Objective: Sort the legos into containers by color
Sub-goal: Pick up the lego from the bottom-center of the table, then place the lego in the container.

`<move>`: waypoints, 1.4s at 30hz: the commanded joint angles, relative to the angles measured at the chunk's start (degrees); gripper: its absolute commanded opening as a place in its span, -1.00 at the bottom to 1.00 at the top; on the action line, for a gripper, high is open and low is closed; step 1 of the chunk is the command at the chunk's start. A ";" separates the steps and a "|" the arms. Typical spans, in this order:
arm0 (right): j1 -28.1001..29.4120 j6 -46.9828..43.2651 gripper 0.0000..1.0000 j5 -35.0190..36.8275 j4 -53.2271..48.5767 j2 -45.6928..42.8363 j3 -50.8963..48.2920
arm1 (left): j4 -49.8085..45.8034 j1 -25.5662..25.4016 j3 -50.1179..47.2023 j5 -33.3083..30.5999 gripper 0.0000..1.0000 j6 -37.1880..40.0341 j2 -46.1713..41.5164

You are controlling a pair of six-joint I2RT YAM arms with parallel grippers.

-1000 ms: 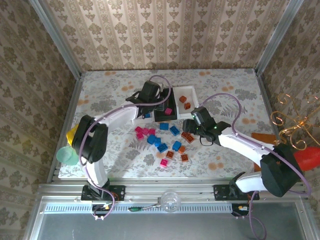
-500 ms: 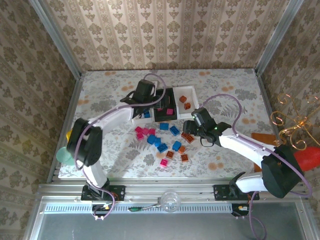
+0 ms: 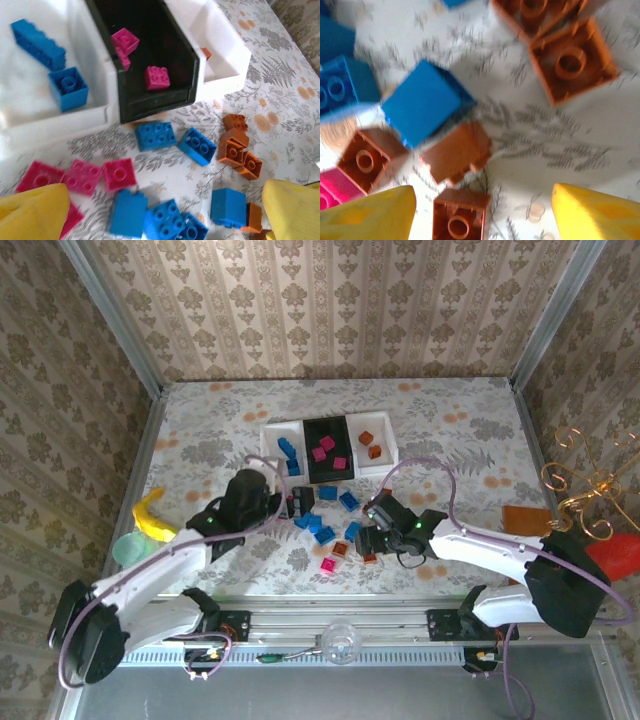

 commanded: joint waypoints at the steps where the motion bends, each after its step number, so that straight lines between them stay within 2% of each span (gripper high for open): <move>1: 2.54 1.25 0.46 -0.38 -2.19 0.47 -0.39 | -1.43 0.08 -3.59 -2.06 1.00 -2.69 -5.18; 5: 5.00 1.00 0.39 1.54 -2.17 4.33 1.14 | -2.67 0.02 -6.86 -2.14 1.00 -3.53 -8.80; 10: 6.53 0.47 0.30 3.68 -2.23 7.89 2.71 | -5.01 0.07 -8.50 -2.68 1.00 -4.26 -9.33; 15: 6.78 -0.19 0.09 4.12 -2.25 9.44 3.40 | -3.92 0.02 -10.00 -1.61 1.00 -5.19 -8.77; 21: 6.93 -2.26 -0.26 2.98 -1.74 6.62 3.09 | -3.45 0.01 -9.92 -1.00 1.00 -5.33 -7.54; 25: 6.34 -4.67 -0.40 3.39 -4.03 1.41 4.53 | -3.50 0.12 -9.57 -1.04 1.00 -4.96 -7.21; 28: 3.03 -6.91 -0.43 3.81 -4.87 -1.41 7.81 | -3.28 0.10 -9.40 -0.91 1.00 -4.76 -6.70; 32: -7.10 -7.47 -0.44 4.00 -2.26 -0.82 13.46 | -3.36 -0.15 -8.79 -0.64 1.00 -4.59 -4.94; 36: -16.03 -7.00 -0.43 3.93 1.10 7.19 21.20 | -4.05 -1.02 -8.39 -0.64 1.00 -4.25 -3.86; 42: -21.26 -7.06 -0.42 6.36 0.71 23.61 34.87 | -5.29 -2.05 -8.19 -0.65 1.00 -3.64 -3.40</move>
